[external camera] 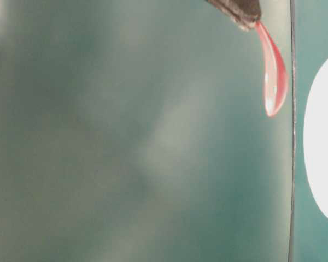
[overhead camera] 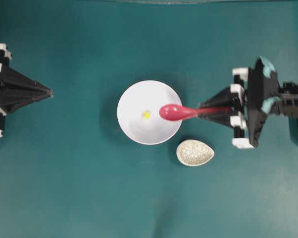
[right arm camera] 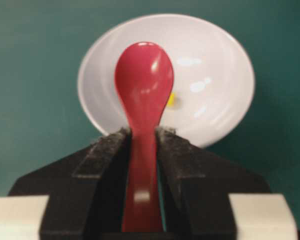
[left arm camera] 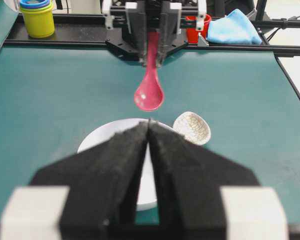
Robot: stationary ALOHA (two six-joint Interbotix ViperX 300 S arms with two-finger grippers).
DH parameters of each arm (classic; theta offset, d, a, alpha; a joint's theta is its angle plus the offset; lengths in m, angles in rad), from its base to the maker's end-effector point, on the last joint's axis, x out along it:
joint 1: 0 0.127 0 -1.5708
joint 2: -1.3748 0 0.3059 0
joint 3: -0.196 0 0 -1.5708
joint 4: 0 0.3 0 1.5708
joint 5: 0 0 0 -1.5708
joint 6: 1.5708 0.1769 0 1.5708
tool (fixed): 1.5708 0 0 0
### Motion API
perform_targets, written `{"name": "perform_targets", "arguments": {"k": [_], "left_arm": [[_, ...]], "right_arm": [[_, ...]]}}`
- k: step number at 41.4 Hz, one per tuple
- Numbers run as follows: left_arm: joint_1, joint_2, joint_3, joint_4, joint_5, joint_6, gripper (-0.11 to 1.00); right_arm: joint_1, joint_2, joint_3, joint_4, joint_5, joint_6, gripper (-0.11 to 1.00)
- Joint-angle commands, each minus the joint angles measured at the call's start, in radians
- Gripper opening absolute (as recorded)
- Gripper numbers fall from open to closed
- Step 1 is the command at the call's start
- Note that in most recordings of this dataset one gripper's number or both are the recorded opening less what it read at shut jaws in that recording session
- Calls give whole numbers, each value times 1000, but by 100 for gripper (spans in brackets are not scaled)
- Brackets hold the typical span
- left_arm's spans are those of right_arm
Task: Scoop the yellow hexagonal prism block from the bowl with a spoon using the right arm.
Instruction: 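Lift the pink spoon out of the rest and move it toward the bowl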
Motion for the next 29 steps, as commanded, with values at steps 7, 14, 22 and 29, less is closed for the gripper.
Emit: {"name": "perform_targets", "arguments": {"k": [7,14,22,29], "left_arm": [[0,5,-23,2,-5,0,11],[0,5,-23,2,-5,-5,11],[0,5,-25,3,-3,9,11],[0,3,-25,6,9,14,11]], "right_arm": [[-100,-12,-117,-5,173,0,25],[-146,-8,-181,-15,298,0,25],[-156,9,-230,-28,443,5,25],[-158,31,-245,-26,511,9,25]]}}
